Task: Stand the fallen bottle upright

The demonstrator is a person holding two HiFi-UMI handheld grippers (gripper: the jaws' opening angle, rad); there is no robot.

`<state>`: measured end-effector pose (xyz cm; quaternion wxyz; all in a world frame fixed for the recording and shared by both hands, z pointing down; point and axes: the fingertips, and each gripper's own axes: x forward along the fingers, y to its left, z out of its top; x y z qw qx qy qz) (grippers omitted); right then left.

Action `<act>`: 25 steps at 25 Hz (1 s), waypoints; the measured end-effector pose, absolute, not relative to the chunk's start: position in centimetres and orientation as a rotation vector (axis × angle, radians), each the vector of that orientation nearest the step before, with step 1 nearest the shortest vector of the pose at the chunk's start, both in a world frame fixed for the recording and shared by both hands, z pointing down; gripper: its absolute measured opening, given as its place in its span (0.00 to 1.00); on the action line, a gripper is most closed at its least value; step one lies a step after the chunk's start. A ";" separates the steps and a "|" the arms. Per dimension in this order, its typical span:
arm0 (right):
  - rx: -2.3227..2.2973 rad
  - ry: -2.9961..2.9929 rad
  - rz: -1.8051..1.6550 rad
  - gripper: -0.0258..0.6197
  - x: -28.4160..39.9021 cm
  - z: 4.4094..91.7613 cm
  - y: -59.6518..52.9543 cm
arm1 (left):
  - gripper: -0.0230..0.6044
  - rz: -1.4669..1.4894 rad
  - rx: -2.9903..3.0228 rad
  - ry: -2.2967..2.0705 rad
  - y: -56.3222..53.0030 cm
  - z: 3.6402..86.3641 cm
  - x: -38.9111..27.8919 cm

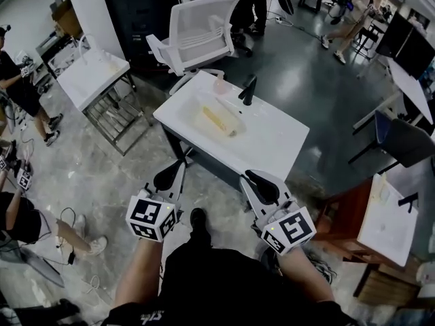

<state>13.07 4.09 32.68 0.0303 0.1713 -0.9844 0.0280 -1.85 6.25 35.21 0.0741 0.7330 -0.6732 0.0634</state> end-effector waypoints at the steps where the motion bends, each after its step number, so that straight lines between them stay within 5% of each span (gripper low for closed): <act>1: 0.531 -3.030 0.085 0.14 12.4 32.8 3.2 | 0.05 0.184 2.202 -2.017 5.3 35.4 -2.6; 18: 0.445 -2.893 0.154 0.17 -8.8 37.5 -12.0 | 0.05 0.151 2.161 -1.951 -9.5 40.0 -21.7; 25: 0.476 -2.795 0.213 0.20 -12.5 40.9 -14.9 | 0.05 0.149 2.135 -1.893 -12.0 42.6 -25.9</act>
